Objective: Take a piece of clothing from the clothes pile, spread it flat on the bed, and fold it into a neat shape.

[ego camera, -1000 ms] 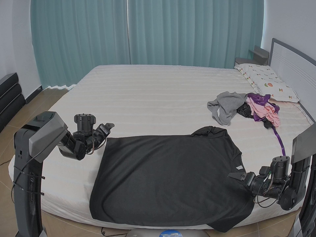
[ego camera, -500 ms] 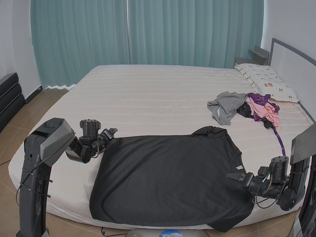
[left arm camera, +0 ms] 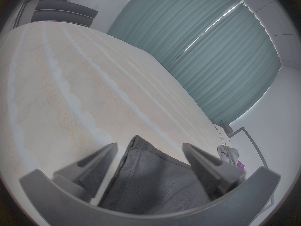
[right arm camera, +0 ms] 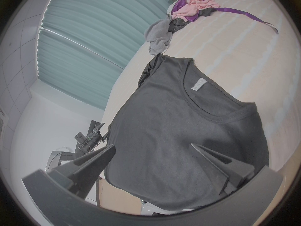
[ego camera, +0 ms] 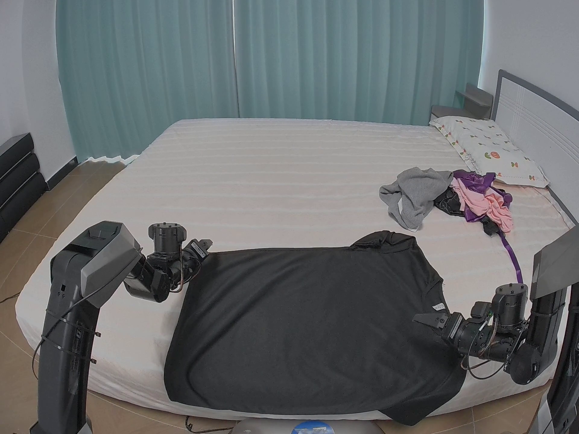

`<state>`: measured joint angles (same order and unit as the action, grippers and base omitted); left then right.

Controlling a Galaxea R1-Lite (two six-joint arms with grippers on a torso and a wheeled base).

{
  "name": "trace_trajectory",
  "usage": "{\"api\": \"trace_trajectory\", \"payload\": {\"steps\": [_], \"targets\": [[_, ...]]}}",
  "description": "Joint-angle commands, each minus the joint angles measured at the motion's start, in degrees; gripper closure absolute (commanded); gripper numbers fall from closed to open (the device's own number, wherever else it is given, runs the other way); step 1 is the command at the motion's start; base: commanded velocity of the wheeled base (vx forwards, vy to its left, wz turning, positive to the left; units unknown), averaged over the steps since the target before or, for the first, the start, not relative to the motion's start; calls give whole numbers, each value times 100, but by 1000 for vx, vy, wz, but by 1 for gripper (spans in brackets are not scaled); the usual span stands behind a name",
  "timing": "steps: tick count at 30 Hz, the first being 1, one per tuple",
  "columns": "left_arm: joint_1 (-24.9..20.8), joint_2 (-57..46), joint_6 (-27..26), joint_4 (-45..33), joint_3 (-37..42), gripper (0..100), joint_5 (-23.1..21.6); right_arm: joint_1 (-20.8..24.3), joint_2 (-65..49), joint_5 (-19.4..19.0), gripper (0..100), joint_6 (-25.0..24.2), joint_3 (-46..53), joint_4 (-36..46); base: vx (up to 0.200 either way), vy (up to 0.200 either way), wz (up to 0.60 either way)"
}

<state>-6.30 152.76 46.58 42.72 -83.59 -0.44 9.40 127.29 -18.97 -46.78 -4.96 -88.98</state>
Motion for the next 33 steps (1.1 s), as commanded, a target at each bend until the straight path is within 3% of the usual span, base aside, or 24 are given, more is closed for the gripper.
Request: {"api": "trace_trajectory", "payload": {"steps": [1,9,12,15,16,17,21,23,24,33], "targets": [[-3,61,-26,9,-8,100,-9,71,-73,86,0,28,-181,-76,0,0,0],[-47,70,-53,61,-26,100,88,18,401,201,0,98,-1350,126,0,0,0],[-55,52,-9,281,-175,100,422,-202,507,201,0,476,-2105,540,0,0,0],[-126,43,27,518,-237,100,747,-316,551,209,0,547,-3230,1612,0,0,0],[-126,43,27,518,-237,100,747,-316,551,209,0,547,-3230,1612,0,0,0],[-134,35,62,624,-237,100,835,-377,648,262,0,547,-4039,2499,0,0,0],[-126,61,237,747,-245,100,905,-413,1351,930,0,591,-5630,3668,0,0,0],[-108,78,255,765,-254,100,923,-430,1562,1106,0,608,-5911,3748,0,0,0],[-90,105,273,773,-263,100,896,-439,1940,1422,0,670,-6403,3800,0,0,0],[-90,245,273,782,-368,100,923,-615,2414,1554,0,1153,-7282,3976,0,0,0]]}}
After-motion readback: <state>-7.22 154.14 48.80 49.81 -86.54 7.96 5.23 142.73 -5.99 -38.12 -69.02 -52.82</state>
